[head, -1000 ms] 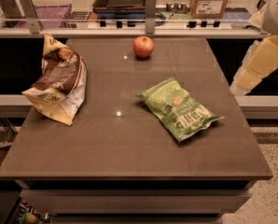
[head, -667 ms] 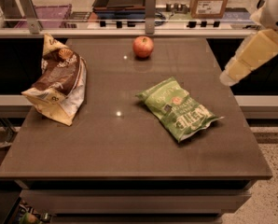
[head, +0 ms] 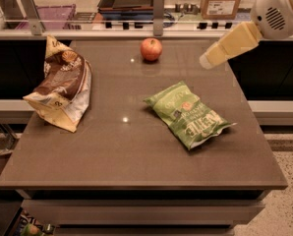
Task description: Pick apple
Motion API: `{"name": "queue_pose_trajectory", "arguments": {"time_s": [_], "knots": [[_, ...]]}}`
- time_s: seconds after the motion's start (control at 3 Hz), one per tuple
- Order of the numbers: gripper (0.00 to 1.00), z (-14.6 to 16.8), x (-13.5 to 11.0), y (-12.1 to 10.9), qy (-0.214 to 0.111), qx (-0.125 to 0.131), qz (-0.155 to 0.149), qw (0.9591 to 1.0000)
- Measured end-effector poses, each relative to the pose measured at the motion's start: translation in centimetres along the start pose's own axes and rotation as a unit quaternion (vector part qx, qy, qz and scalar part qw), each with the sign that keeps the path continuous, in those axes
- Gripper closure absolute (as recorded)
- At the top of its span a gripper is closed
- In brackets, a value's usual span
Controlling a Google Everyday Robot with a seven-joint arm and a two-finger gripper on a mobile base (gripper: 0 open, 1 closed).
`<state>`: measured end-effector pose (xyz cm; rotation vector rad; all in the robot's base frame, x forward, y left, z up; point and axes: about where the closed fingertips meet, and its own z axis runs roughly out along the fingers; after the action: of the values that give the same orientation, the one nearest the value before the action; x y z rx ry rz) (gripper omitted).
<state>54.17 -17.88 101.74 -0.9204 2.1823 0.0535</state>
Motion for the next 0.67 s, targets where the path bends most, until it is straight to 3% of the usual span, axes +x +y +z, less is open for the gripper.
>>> {"name": "queue_pose_trajectory", "arguments": {"time_s": [0.67], "knots": [[0.00, 4.0, -1.5, -1.0, -0.010, 0.046, 0.074, 0.9961]]}}
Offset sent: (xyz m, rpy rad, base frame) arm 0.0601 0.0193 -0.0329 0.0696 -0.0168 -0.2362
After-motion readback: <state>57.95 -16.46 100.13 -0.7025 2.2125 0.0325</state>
